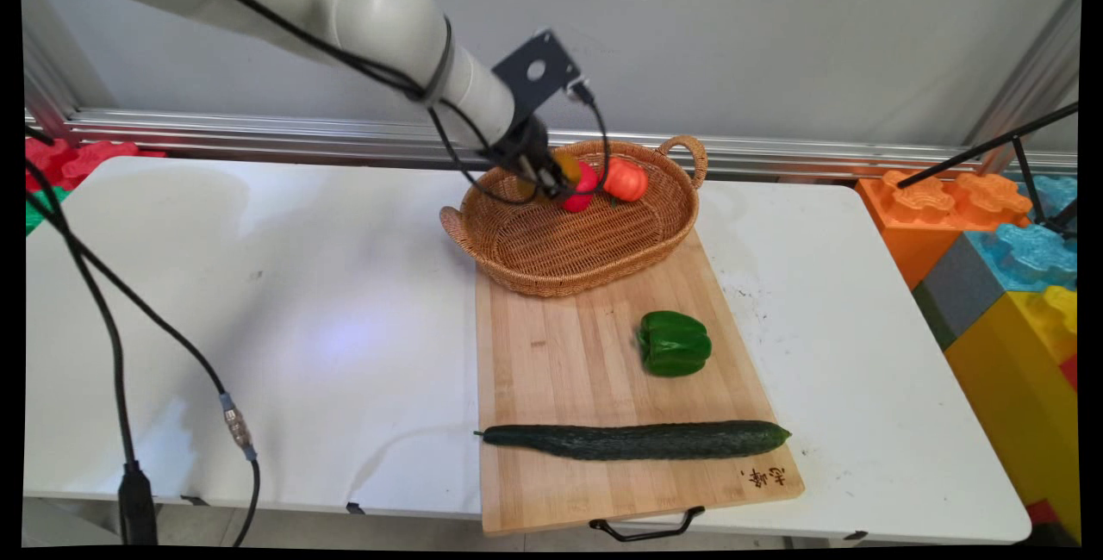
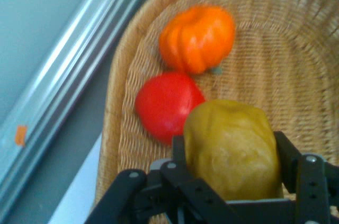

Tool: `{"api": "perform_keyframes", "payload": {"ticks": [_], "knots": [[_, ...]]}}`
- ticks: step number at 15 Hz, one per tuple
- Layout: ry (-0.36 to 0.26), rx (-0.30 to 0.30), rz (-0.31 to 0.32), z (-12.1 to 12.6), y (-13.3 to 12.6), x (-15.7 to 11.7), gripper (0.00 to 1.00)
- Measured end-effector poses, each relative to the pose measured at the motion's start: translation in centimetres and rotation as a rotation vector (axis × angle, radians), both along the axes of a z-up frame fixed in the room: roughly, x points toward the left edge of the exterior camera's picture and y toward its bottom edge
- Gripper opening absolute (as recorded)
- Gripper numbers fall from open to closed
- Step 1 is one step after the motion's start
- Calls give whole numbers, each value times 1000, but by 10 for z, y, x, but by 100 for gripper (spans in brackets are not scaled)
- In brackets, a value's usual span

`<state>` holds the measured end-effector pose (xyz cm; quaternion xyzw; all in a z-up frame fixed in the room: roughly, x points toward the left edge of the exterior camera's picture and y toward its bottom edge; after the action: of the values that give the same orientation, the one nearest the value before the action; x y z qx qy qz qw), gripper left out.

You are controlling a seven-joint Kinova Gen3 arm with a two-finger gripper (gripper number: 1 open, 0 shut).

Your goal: Place the picked object on the cutting board

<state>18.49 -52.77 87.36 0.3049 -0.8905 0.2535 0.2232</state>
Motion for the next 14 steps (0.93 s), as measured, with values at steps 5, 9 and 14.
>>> {"api": "perform_keyframes", "payload": {"ticks": [5,9,14], "knots": [[28,-1,-112,48,28,-17,0],[61,117,-238,64,70,-26,0],[34,184,-387,52,102,-21,0]]}}
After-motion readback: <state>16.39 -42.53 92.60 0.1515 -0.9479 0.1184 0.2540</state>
